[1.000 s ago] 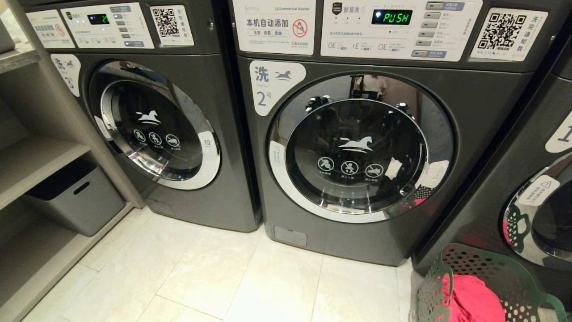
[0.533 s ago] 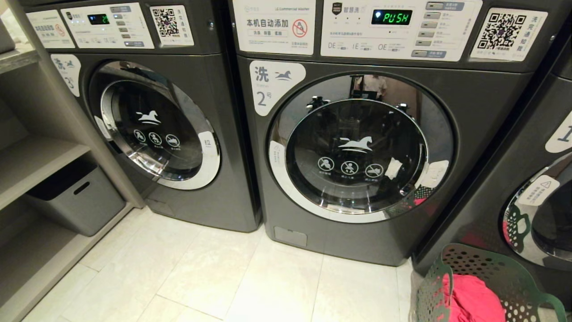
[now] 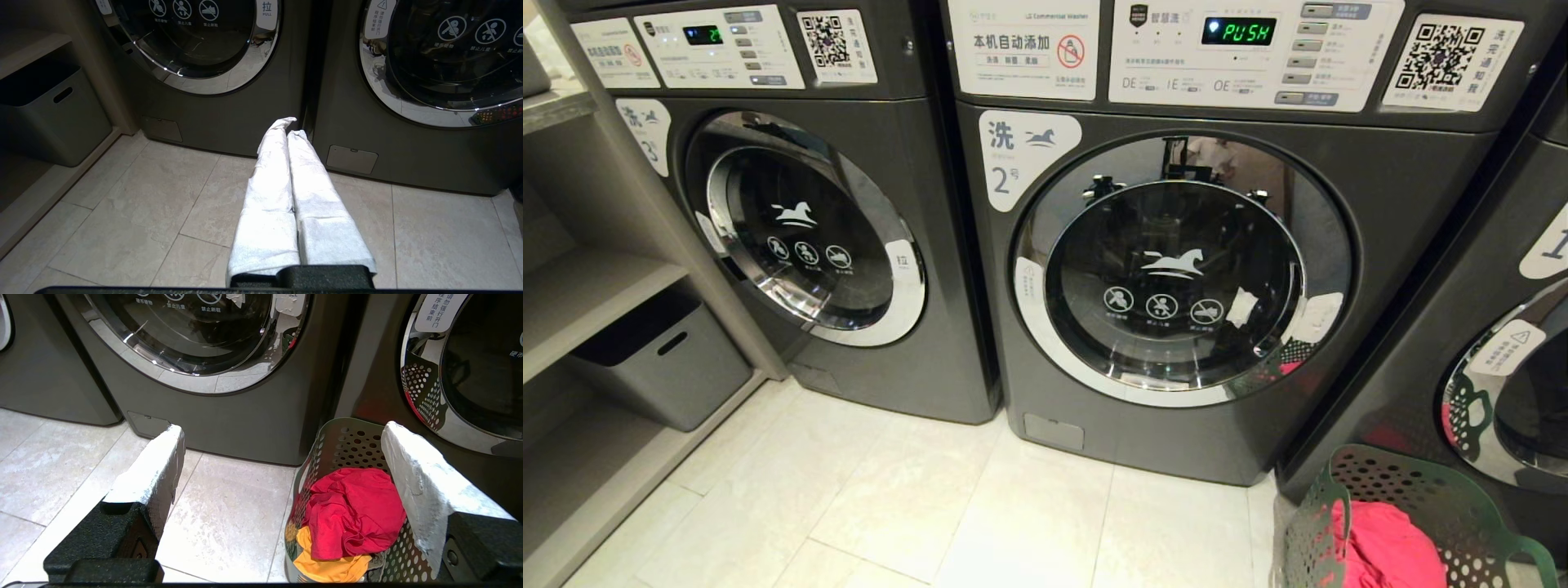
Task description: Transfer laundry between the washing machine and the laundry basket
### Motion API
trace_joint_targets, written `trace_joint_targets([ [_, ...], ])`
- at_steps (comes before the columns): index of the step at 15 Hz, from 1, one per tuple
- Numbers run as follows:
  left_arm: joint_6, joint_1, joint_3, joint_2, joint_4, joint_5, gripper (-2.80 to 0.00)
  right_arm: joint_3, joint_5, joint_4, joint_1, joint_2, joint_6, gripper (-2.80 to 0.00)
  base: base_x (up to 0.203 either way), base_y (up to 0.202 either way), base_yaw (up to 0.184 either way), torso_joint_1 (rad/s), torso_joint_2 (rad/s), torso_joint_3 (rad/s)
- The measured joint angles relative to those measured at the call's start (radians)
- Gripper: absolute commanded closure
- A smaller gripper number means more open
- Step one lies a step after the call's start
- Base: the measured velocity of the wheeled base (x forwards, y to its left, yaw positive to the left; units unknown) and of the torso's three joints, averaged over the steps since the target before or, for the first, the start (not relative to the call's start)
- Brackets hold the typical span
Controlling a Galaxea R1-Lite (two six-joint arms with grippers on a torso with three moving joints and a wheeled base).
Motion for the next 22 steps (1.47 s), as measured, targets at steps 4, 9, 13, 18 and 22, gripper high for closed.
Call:
trace_joint_targets([
  [4, 0.0, 0.0, 0.0, 0.0, 0.001, -0.001, 0.0, 0.0, 0.005, 0.002, 0.0, 0.0, -0.032, -2.8, 0.0, 0.0, 0.0, 0.0, 0.0, 0.0],
  [9, 0.037, 0.0, 0.0, 0.0, 0.001, -0.012, 0.0, 0.0, 0.005, 0.005, 0.0, 0.0, -0.033, -2.8, 0.0, 0.0, 0.0, 0.0, 0.0, 0.0],
  [13, 0.012, 0.0, 0.0, 0.0, 0.002, -0.02, 0.0, 0.0, 0.004, 0.006, 0.0, 0.0, -0.032, -2.8, 0.0, 0.0, 0.0, 0.0, 0.0, 0.0],
  [18, 0.002, 0.0, 0.0, 0.0, 0.002, -0.007, 0.0, 0.0, 0.002, 0.006, 0.0, 0.0, 0.003, 0.0, 0.0, 0.0, 0.0, 0.0, 0.0, 0.0],
  [22, -0.003, 0.0, 0.0, 0.0, -0.001, -0.006, 0.0, 0.0, 0.002, 0.006, 0.0, 0.0, 0.01, 0.0, 0.0, 0.0, 0.0, 0.0, 0.0, 0.0],
])
